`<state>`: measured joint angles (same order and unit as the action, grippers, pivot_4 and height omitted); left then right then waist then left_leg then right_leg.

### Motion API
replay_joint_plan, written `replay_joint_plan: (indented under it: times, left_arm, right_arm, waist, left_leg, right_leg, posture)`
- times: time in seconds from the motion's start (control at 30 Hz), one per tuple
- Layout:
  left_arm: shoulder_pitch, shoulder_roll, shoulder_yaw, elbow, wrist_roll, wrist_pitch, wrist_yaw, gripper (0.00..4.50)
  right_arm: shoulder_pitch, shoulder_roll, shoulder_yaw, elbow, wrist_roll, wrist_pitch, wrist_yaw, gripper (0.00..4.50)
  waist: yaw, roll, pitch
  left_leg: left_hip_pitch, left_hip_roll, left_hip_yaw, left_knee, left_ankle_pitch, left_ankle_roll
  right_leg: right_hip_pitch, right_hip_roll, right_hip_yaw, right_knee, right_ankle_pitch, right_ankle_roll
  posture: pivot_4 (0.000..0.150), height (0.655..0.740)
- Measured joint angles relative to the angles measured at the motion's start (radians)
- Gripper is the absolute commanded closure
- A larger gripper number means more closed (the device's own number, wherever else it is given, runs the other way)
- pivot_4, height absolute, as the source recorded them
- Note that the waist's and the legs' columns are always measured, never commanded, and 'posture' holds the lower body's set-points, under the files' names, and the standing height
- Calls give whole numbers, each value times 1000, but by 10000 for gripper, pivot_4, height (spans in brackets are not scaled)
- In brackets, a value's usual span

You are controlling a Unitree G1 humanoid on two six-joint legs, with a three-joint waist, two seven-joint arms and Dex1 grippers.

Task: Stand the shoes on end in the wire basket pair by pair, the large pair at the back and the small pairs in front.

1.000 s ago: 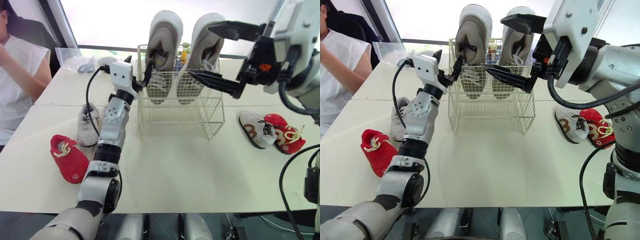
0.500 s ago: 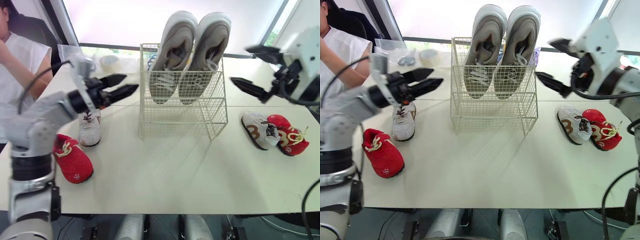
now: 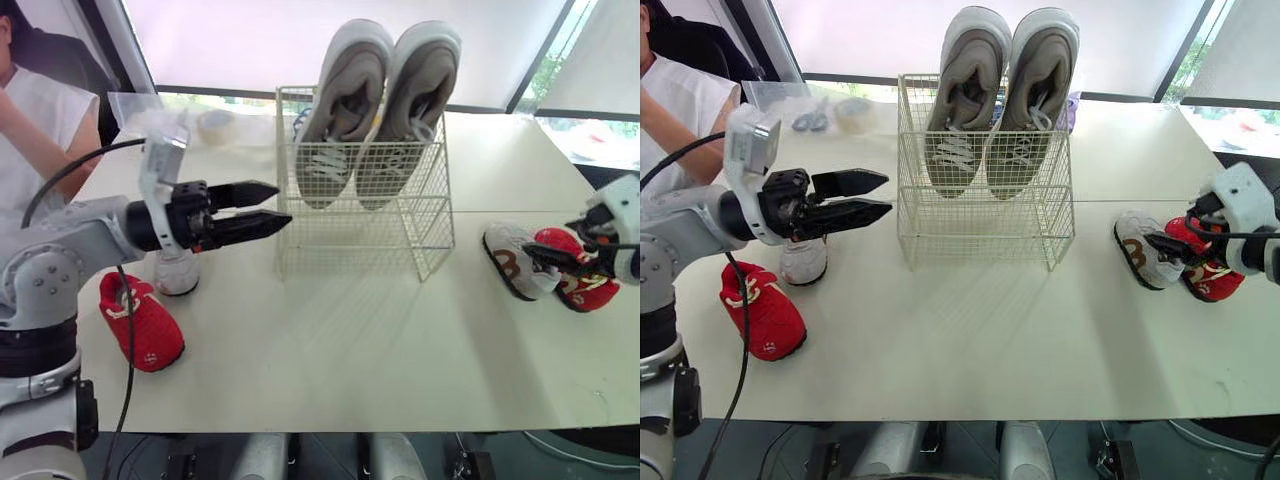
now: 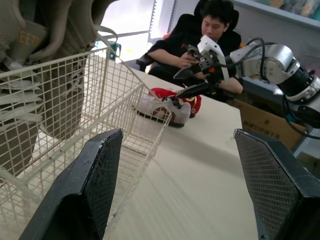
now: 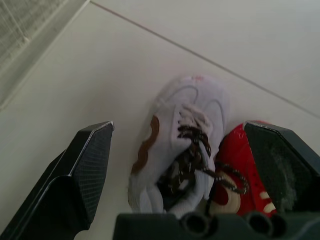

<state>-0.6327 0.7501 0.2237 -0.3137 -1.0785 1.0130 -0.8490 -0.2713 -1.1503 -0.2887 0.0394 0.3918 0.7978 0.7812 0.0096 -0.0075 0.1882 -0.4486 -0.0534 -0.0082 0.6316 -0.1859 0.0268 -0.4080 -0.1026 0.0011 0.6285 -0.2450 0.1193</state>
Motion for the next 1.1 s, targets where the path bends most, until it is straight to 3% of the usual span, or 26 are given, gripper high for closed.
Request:
replay_joint_plan:
  times: [0.4, 0.93, 1.03, 1.1]
  left_arm:
    - [7, -42, -54, -15, 35, -31, 18, 8561]
    - [-47, -66, -97, 19, 143, -119, 2, 8561]
    - [-49, -73, -100, 19, 156, -128, 3, 8244]
    - [-50, -77, -107, 19, 164, -129, 5, 8244]
  right_arm:
    - [-23, 32, 54, 200, -66, -69, 30, 0]
    - [2, 215, 9, 101, 2, 87, -66, 0]
    - [-8, 233, 33, 103, -10, 78, -81, 9115]
    - [-34, 245, 42, 113, -20, 63, -93, 18712]
  waist:
    - [1, 0, 0]
    - [2, 0, 0]
    - [1, 0, 0]
    - [-1, 0, 0]
  left_leg:
    - [0, 0, 0, 0, 0, 0]
    - [0, 0, 0, 0, 0, 0]
    - [0, 0, 1, 0, 1, 1]
    - [0, 0, 1, 0, 1, 1]
  right_leg:
    - [0, 0, 0, 0, 0, 0]
    - [0, 1, -1, 0, 0, 0]
    - [0, 1, -1, 0, 0, 0]
    - [0, 1, -1, 0, 0, 0]
  posture:
    - [1500, 7347]
    - [1500, 7347]
    - [1500, 7347]
    - [1500, 7347]
